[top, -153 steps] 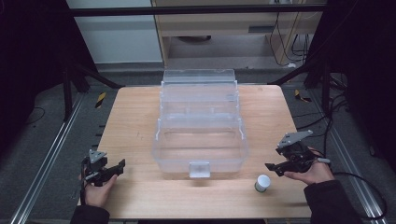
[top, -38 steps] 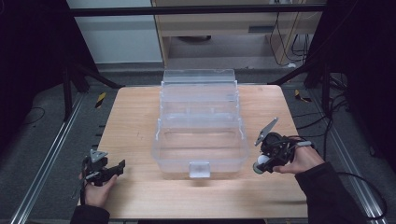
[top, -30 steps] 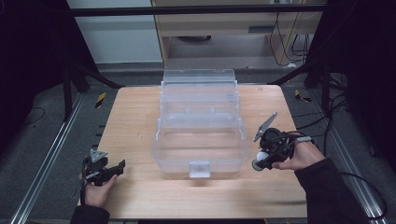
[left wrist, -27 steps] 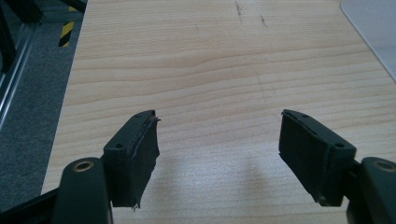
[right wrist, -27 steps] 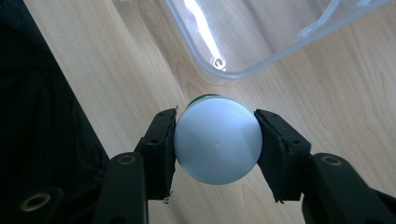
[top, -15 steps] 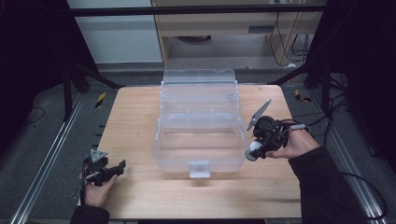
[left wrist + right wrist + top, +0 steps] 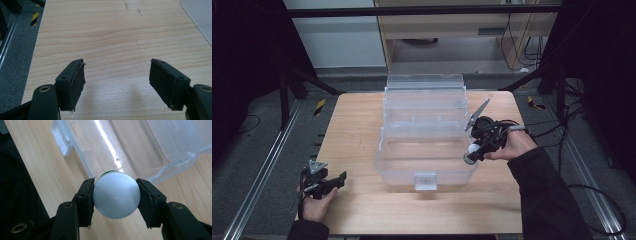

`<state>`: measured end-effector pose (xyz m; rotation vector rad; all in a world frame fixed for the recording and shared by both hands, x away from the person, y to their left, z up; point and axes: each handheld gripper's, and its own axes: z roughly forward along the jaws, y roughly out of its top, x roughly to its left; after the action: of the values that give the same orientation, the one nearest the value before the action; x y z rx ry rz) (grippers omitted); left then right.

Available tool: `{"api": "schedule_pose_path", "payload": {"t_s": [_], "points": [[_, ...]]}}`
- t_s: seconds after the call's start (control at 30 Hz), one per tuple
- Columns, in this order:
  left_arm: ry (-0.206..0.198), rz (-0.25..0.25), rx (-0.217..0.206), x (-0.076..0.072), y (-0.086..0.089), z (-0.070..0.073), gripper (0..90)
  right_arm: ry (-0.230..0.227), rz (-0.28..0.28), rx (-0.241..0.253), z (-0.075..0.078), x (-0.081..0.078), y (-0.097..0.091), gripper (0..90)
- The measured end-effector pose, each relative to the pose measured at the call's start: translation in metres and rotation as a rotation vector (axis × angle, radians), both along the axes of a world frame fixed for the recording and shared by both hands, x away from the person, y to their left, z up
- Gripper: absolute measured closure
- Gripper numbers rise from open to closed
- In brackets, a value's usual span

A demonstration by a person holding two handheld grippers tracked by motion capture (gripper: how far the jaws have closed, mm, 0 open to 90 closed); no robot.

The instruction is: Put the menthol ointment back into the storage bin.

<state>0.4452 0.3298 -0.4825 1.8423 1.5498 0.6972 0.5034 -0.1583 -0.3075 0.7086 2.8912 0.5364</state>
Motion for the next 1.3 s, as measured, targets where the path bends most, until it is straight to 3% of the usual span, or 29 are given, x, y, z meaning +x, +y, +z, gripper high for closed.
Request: {"api": "schedule_pose_path", "payload": {"t_s": [0.23, 0.43, 1.3], "points": [[-0.002, 0.002, -0.003, 0.000, 0.001, 0.000, 28.0, 0.000, 0.011, 0.016, -0.013, 0.012, 0.011, 50.5], [-0.001, 0.002, -0.003, 0.000, 0.001, 0.000, 28.0, 0.023, 0.009, -0.001, -0.028, 0.018, 0.017, 50.5], [-0.004, 0.001, -0.001, 0.000, 0.001, 0.000, 28.1, 0.044, 0.015, -0.053, -0.075, 0.022, 0.013, 50.5]]}}
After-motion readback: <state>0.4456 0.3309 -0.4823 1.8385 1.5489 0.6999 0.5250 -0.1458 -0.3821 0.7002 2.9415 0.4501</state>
